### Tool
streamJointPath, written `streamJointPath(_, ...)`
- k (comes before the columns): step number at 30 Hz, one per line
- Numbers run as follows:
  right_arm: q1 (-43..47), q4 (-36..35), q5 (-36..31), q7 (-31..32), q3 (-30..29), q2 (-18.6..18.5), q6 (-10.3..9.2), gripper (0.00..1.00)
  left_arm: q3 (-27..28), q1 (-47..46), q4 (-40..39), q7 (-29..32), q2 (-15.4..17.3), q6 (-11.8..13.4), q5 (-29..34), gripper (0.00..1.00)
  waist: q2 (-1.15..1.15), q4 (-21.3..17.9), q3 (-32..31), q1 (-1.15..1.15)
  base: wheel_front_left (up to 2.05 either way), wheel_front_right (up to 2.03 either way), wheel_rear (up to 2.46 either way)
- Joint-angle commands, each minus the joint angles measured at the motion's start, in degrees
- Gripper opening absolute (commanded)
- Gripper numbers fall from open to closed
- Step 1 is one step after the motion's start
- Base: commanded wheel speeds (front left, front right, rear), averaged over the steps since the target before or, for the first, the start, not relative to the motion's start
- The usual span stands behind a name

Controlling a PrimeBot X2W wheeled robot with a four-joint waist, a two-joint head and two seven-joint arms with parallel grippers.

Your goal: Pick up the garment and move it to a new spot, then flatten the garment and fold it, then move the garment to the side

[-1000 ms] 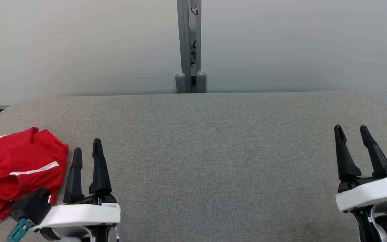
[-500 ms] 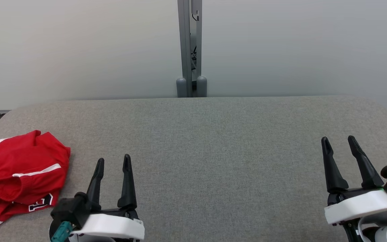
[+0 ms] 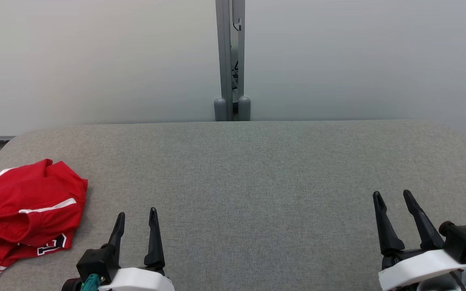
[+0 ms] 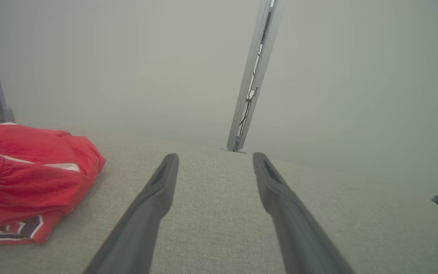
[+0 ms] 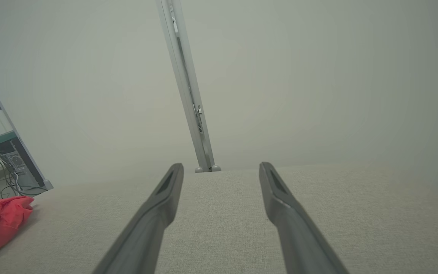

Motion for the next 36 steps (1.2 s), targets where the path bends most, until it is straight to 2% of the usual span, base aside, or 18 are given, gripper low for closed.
streamJointPath(1, -0.33, -0.16, -0.86, -1.04, 0.43, -0.16, 0.25, 1.00, 0.06, -0.80, -0.26, -0.16, 0.14, 0.87, 1.41, 1.00, 0.00, 0.04, -0.05, 0.00, 0.00, 0.00, 0.00)
streamJointPath(8, 0.59, 0.65, -0.79, -2.55, 0.65, -0.05, 0.26, 1.00, 0.76, -0.30, -0.04, -0.16, 0.18, 3.74, 3.73, 1.00, 0.00, 0.02, -0.09, 0.00, 0.00, 0.00, 0.00)
streamJointPath(12, 0.42, 0.67, -1.01, -3.43, -0.21, 0.00, 0.27, 1.00, 1.42, -0.39, 0.06, -0.16, 0.18, 4.56, 5.04, 1.00, 0.00, 0.08, -0.02, 0.00, 0.00, 0.00, 0.00)
streamJointPath(25, 1.04, 2.14, -5.13, -6.27, 1.20, 0.18, 0.28, 1.00, 0.78, -0.99, 4.40, -0.17, 0.21, 3.83, 8.93, 1.00, 0.00, 0.34, -0.35, 0.00, 0.00, 0.00, 0.00)
streamJointPath(36, -0.13, 6.48, -1.04, -6.43, 0.96, 0.14, 0.29, 1.00, -1.65, -1.92, 10.18, -0.18, 0.22, 2.40, 7.57, 1.00, 0.00, 0.31, -0.39, 0.00, 0.00, 0.00, 0.00)
